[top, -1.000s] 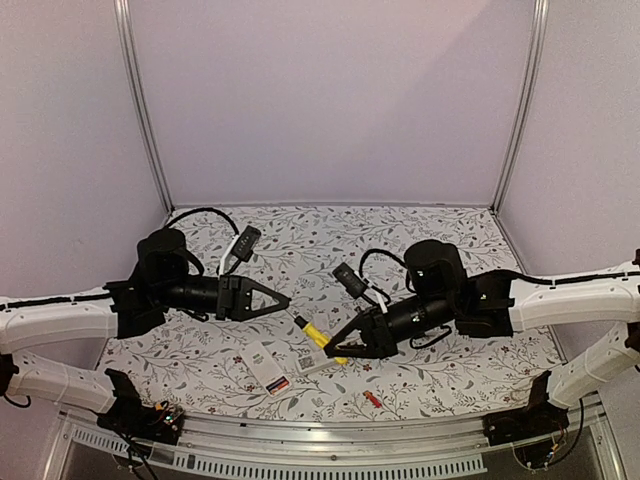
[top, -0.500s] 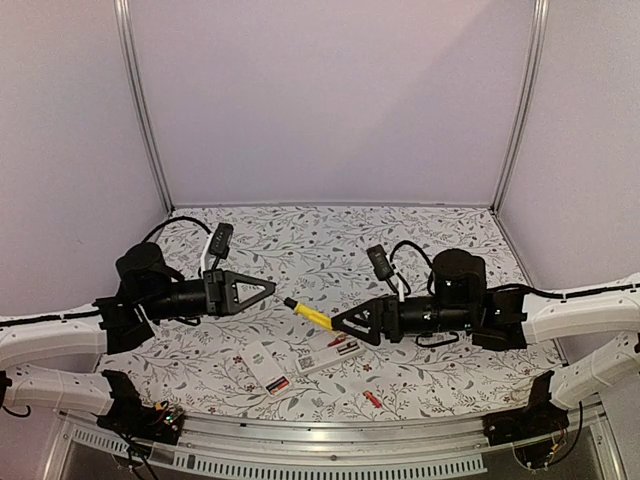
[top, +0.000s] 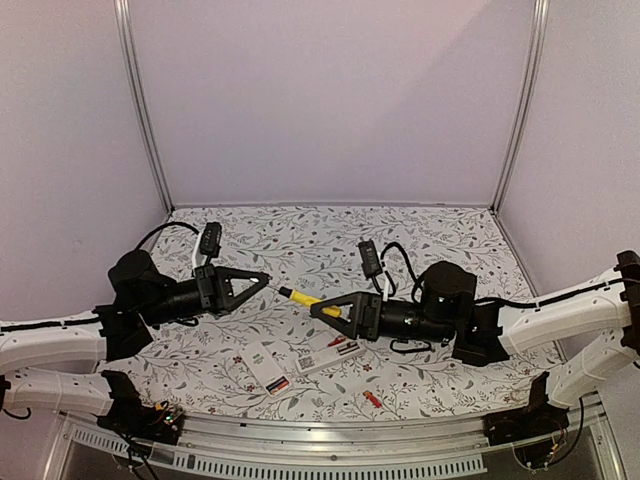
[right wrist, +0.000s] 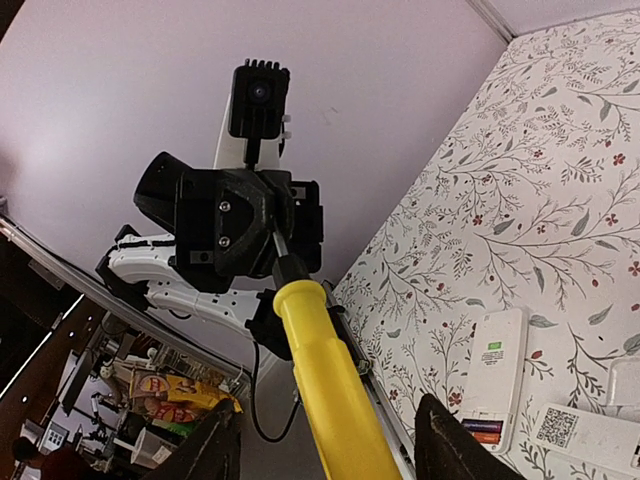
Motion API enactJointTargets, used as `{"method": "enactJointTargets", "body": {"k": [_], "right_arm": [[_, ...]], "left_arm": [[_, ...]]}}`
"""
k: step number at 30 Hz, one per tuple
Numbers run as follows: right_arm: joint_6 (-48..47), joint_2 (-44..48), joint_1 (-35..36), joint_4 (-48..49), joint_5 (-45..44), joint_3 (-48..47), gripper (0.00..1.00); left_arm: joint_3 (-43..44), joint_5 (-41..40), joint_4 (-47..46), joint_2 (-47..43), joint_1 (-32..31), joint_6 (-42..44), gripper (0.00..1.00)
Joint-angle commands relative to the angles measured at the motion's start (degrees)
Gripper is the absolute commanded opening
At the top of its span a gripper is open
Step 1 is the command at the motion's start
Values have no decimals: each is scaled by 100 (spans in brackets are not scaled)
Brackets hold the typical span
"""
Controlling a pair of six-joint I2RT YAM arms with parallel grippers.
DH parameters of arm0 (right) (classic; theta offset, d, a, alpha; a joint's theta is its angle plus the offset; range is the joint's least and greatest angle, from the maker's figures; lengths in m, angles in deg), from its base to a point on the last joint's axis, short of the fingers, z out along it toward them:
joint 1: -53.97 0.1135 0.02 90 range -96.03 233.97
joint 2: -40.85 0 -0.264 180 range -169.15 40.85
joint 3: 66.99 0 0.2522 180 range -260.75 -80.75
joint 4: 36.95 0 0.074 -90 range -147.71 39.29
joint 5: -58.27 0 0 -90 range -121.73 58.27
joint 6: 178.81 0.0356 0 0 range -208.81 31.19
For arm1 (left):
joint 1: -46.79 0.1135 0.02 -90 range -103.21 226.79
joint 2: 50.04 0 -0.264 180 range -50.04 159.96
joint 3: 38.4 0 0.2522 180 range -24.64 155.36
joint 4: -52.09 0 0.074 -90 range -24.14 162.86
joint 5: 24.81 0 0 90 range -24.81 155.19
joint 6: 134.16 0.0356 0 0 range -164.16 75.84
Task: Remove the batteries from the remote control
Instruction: Pass from the left arm to the right
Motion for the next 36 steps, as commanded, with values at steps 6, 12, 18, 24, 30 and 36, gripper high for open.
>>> {"method": "enactJointTargets", "body": {"k": [6,12,18,24,30,36], "right_arm": [[84,-289,32,738,-107,-272,45],[80,-481,32,867,53,-494,38],[123,-695,32,1029,196,-604,32],[133,-766,32,1033,189,-637,15],[58,-428,15,126,-289,-406,0],[-383,82,49,-2628,-858,-366,0]], "left_arm": [[-178,17,-304,-144,-27,-135,0],[-199,42,-383,-136,-26,-190,0],[-206,84,-388,-109,-29,-203,0],[-233,59,-375,-123,-27,-208,0],[-22,-31,670,-186,33,120,52],[449,-789,3329,-169,201,969,85]]}}
